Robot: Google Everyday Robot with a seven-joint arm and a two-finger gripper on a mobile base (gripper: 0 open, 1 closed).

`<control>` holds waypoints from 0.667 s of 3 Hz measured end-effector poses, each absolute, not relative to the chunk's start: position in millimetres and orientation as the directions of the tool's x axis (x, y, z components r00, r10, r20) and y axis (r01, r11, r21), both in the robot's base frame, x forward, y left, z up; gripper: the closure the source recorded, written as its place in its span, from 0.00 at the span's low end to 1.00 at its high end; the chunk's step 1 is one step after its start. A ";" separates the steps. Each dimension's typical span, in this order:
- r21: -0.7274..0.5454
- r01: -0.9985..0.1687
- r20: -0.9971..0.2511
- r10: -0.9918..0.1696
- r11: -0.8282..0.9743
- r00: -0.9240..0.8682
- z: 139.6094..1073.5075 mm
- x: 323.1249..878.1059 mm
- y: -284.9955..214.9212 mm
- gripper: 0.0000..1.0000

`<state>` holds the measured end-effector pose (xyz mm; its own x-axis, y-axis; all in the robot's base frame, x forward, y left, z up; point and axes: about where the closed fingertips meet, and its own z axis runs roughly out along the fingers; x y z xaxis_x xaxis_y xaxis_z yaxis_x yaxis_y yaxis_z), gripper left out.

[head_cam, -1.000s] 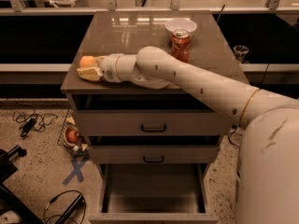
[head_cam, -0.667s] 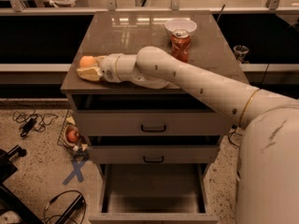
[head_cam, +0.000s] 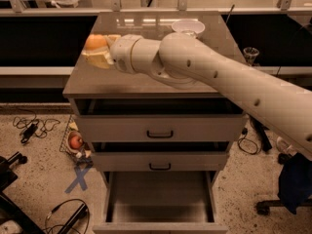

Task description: Place orange into bottom drawer

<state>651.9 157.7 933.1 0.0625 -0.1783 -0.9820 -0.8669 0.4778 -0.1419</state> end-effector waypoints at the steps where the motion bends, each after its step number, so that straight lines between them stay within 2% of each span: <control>1: -0.200 -0.872 -0.967 -0.233 0.446 0.103 908.8 566.7 151.8 1.00; 2: -0.169 -0.889 -0.945 -0.326 0.424 0.024 865.3 511.4 140.1 1.00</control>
Offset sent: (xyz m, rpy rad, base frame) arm -0.1569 -0.1356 -0.1727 -0.3287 0.2564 -0.1418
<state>511.4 140.1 865.3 0.0243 -0.3262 -0.9450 -0.8895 0.4244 -0.1694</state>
